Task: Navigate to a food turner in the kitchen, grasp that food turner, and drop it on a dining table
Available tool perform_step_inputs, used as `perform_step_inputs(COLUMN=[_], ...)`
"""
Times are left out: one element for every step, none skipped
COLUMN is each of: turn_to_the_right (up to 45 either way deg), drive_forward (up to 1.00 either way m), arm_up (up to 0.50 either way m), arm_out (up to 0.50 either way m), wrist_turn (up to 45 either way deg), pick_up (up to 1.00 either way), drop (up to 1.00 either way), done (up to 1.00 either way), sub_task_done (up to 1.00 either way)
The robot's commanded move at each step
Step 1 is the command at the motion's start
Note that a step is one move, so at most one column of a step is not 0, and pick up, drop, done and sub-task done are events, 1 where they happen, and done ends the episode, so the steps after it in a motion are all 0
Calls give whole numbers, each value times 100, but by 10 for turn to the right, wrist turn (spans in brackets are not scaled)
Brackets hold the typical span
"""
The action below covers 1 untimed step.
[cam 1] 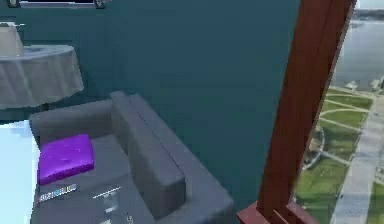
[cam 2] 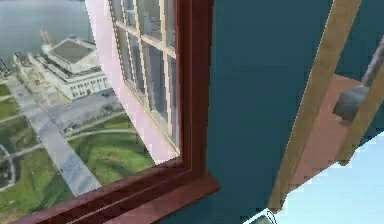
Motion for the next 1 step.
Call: perform_step_inputs(turn_to_the_right=[450], drive_forward=[0], arm_up=[0], arm_out=[0], wrist_turn=[0], pick_up=[0], drop=[0], done=[0], sub_task_done=[0])
